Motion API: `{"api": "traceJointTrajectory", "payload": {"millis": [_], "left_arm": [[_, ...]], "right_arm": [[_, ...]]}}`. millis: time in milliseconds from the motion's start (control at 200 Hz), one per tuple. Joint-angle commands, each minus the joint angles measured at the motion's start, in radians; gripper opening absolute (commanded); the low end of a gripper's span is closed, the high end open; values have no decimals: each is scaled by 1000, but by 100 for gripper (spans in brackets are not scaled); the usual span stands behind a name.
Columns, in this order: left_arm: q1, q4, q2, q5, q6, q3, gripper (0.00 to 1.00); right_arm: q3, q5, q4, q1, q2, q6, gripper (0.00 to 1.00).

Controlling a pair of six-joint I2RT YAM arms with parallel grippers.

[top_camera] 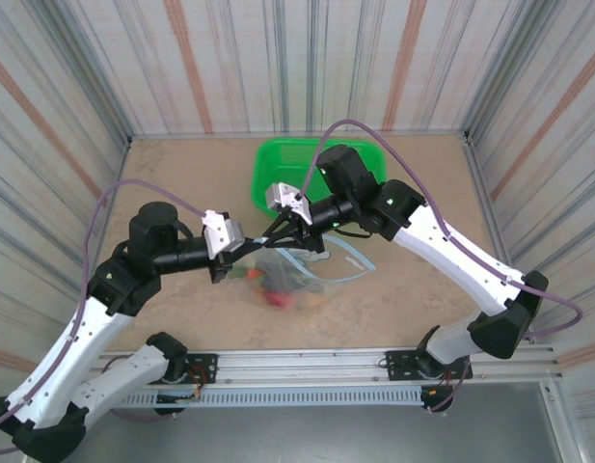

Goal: Place the food in the zip-top bag and seal the zipper

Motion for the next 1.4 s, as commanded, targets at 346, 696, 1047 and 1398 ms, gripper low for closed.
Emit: {"api": "traceJointTrajectory", "payload": {"millis": [346, 696, 1047, 1398], "left_arm": [[-5, -49, -8, -65, -26, 61, 0], [44, 13, -171, -348, -76, 28, 0], [47, 53, -334, -602, -60, -11, 0], [47, 42, -327, -553, -81, -16, 0]], "right_arm": [[-70, 49, 57, -34, -55, -11, 0], [-269, 141, 87, -192, -210, -14, 0], [-508, 246, 98, -307, -376, 23, 0], [-577, 277, 99, -329, -430, 39, 0]]}}
